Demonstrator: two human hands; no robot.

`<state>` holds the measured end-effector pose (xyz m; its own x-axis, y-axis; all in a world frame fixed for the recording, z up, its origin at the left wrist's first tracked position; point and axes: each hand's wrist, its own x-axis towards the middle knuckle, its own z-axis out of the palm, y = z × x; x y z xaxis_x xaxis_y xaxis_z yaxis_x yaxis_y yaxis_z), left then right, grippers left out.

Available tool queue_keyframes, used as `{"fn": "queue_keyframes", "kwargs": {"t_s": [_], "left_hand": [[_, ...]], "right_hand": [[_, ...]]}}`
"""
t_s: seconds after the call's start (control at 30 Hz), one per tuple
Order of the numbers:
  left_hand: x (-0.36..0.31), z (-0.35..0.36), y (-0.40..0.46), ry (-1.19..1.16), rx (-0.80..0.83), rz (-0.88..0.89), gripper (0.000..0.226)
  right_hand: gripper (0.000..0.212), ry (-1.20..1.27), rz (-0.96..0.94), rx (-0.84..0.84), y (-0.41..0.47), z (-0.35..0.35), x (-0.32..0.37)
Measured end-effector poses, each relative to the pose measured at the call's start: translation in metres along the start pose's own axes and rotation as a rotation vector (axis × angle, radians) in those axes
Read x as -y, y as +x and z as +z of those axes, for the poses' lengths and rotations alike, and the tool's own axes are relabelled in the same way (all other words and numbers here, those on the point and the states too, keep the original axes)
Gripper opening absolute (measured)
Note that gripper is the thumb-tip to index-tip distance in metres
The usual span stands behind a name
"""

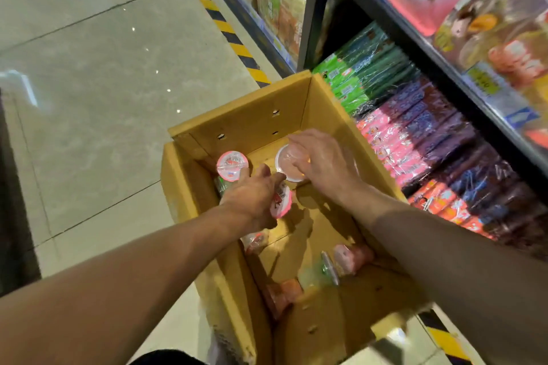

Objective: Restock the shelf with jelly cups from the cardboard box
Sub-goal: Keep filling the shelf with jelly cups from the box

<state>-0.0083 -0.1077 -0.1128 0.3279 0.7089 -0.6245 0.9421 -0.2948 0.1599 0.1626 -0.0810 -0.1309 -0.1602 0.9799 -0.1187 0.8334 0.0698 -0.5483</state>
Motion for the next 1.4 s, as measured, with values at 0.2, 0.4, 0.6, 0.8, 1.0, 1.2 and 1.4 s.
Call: {"fn": "queue_keyframes", "kwargs": {"t_s": [0.2, 0.4, 0.6, 0.8, 1.0, 1.2, 1.4], "left_hand": [[-0.023, -0.107, -0.122, -0.142, -0.108, -0.022, 0.097], [-0.045, -0.253, -0.245, -0.149, -0.135, 0.000, 0.096], [-0.056, -0.379, -0.347, -0.170, -0.242, 0.033, 0.091], [-0.071, -0.485, -0.424, -0.098, -0.378, 0.179, 0.084], [-0.085, -0.543, -0.481, -0.174, -0.521, 0.349, 0.089], [-0.119, -0.565, -0.514, -0.135, -0.538, 0.511, 0.092], [-0.182, -0.566, -0.538, -0.063, -0.473, 0.684, 0.083]], "right_hand": [[0.056, 0.002, 0.026, -0.038, -0.053, -0.141, 0.087], [0.047, 0.051, -0.003, -0.063, -0.084, -0.297, 0.188], [0.046, 0.140, 0.011, -0.207, -0.125, -0.440, 0.278], [0.044, 0.114, -0.046, -0.462, -0.166, -0.548, 0.351], [0.039, 0.230, 0.052, -0.709, -0.218, -0.602, 0.394], [0.034, 0.312, 0.115, -0.893, -0.281, -0.624, 0.416], [0.039, 0.235, 0.182, -1.054, -0.353, -0.649, 0.412]]}}
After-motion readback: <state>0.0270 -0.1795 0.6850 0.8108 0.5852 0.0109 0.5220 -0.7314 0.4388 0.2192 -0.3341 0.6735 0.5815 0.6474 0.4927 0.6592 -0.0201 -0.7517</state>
